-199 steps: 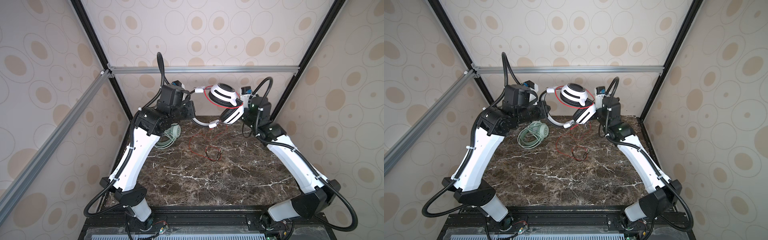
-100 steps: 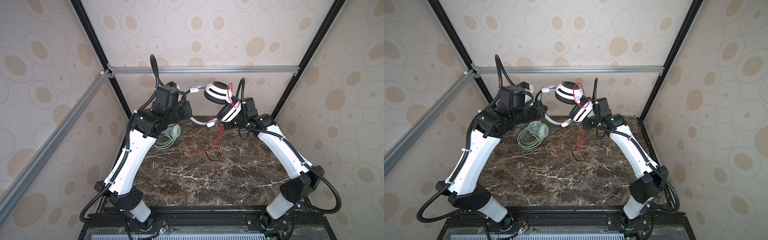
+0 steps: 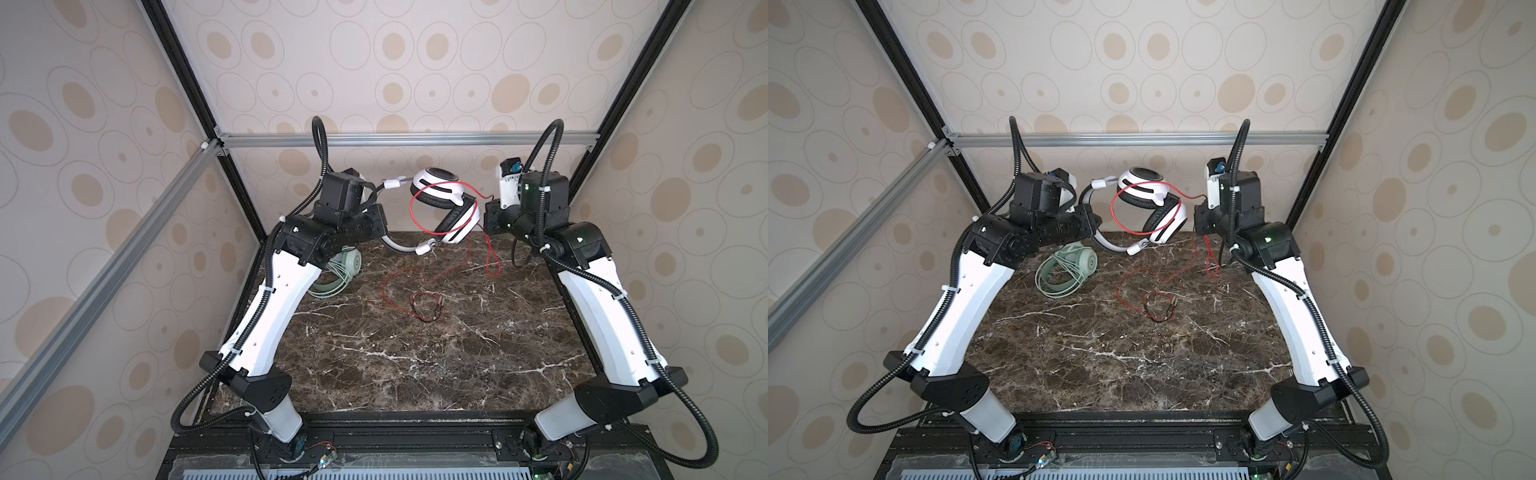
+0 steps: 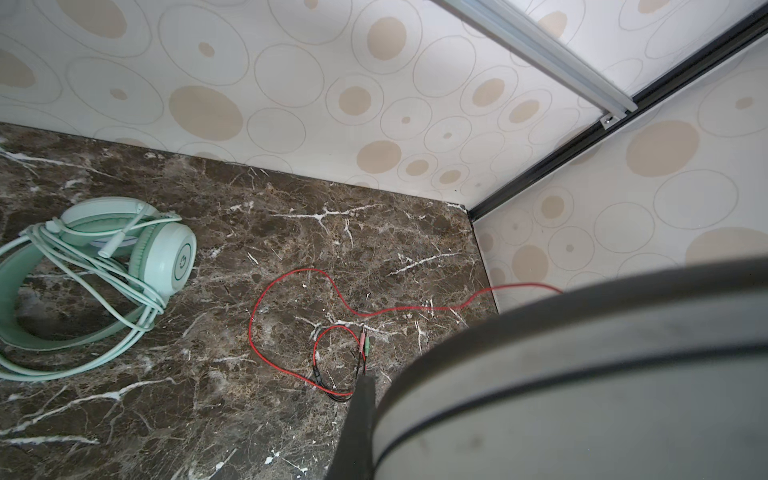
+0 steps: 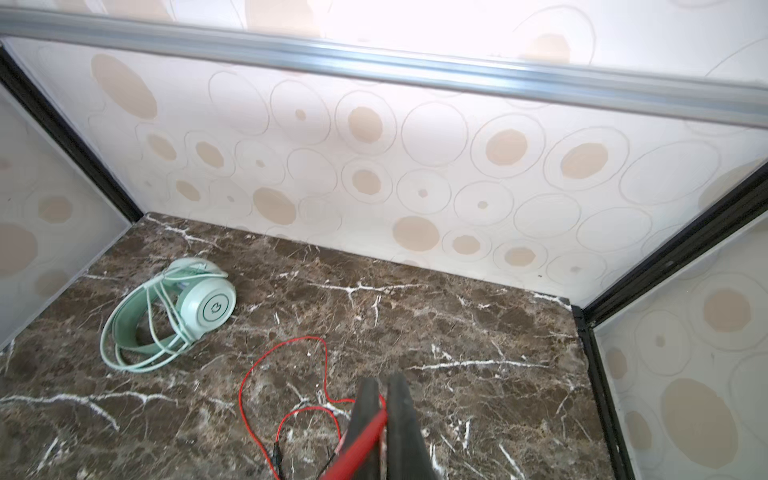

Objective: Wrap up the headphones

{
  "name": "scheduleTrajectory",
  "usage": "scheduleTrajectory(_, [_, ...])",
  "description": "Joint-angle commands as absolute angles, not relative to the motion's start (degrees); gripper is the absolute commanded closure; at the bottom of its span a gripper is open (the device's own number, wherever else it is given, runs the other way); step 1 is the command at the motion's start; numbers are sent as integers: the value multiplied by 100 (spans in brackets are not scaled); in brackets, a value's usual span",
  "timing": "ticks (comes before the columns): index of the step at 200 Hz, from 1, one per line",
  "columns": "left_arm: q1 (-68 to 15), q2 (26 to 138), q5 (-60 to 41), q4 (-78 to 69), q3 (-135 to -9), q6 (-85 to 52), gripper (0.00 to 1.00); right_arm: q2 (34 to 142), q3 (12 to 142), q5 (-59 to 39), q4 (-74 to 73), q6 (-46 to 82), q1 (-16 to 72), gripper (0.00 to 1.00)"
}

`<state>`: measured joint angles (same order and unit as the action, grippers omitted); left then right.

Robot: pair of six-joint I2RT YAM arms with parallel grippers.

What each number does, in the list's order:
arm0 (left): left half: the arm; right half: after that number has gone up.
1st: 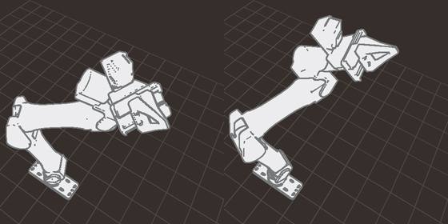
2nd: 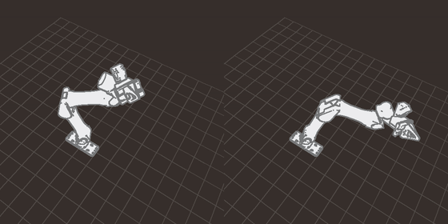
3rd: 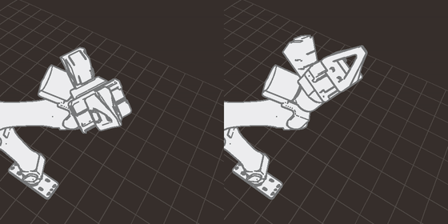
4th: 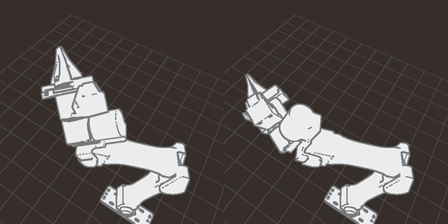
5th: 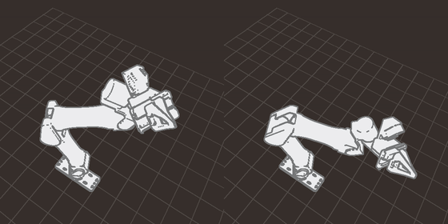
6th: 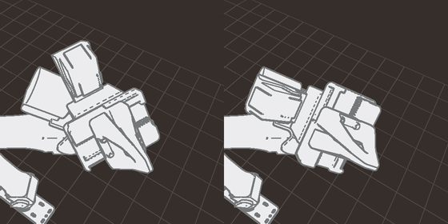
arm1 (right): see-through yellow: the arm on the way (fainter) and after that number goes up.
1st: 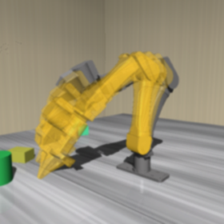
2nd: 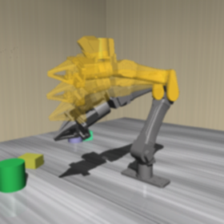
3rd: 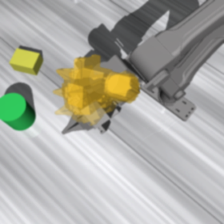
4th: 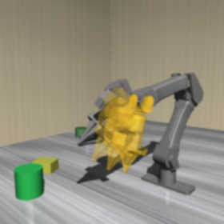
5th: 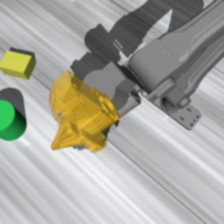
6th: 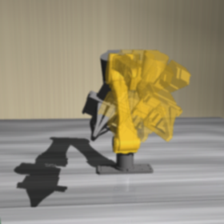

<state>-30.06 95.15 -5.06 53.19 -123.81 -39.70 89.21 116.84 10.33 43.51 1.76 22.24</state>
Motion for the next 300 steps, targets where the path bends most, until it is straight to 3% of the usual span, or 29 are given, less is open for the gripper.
scheduleTrajectory(1, [-2975,9320,-994,4740,-12181,-4157,100,9184,12127,1228,4505,-35,2338,100])
scheduleTrajectory(53, [-2988,9427,-1759,4630,-11707,-4020,100,10342,14131,1827,5292,-783,2844,100])
scheduleTrajectory(127, [-3525,9243,-1438,4668,-10594,-3693,100,10976,15073,2532,5015,-1444,3328,100])
scheduleTrajectory(167, [-3810,8921,-1780,4336,-10455,-3589,100,11209,14601,2747,4898,-1506,3166,100])
scheduleTrajectory(213, [-3885,8552,-1944,4366,-10477,-3463,100,11204,14020,1750,4969,-660,2402,100])
scheduleTrajectory(300, [-3813,8348,-1664,4254,-10970,-3722,100,10231,11214,1025,3875,62,2108,100])
